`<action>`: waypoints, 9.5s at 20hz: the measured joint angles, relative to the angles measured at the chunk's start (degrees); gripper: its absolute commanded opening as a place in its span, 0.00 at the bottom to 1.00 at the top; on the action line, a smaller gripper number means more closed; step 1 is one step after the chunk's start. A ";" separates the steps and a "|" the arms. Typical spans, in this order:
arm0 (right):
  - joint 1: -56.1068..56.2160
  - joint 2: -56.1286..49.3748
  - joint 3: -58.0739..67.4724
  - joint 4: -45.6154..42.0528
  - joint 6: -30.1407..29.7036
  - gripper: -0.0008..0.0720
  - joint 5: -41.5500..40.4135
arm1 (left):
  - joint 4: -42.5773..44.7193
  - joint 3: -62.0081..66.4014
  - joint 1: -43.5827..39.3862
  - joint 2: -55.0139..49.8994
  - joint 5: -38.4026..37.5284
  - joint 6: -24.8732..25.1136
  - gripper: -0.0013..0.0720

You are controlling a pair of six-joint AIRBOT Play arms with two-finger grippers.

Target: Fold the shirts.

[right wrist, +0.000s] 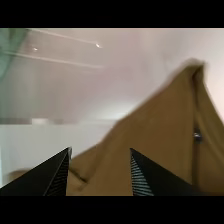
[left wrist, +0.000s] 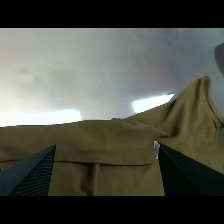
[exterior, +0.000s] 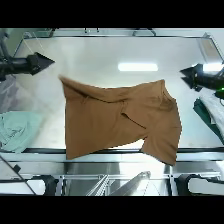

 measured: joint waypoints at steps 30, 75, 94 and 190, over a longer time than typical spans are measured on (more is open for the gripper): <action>-10.97 -3.19 -17.20 -28.04 -15.54 0.47 19.85 | 23.37 -48.65 14.25 18.49 -12.85 -16.04 0.98; -20.11 47.71 -2.95 28.55 -18.99 0.05 16.24 | -36.74 -12.04 30.14 39.01 -29.24 -3.04 0.04; -10.64 40.22 6.27 10.43 -19.76 0.05 9.05 | -27.50 0.26 16.20 19.32 -30.12 -12.79 0.04; -7.06 11.32 -42.21 -18.71 -0.98 0.68 18.43 | -2.03 -34.05 6.40 -9.66 -10.47 -1.73 0.04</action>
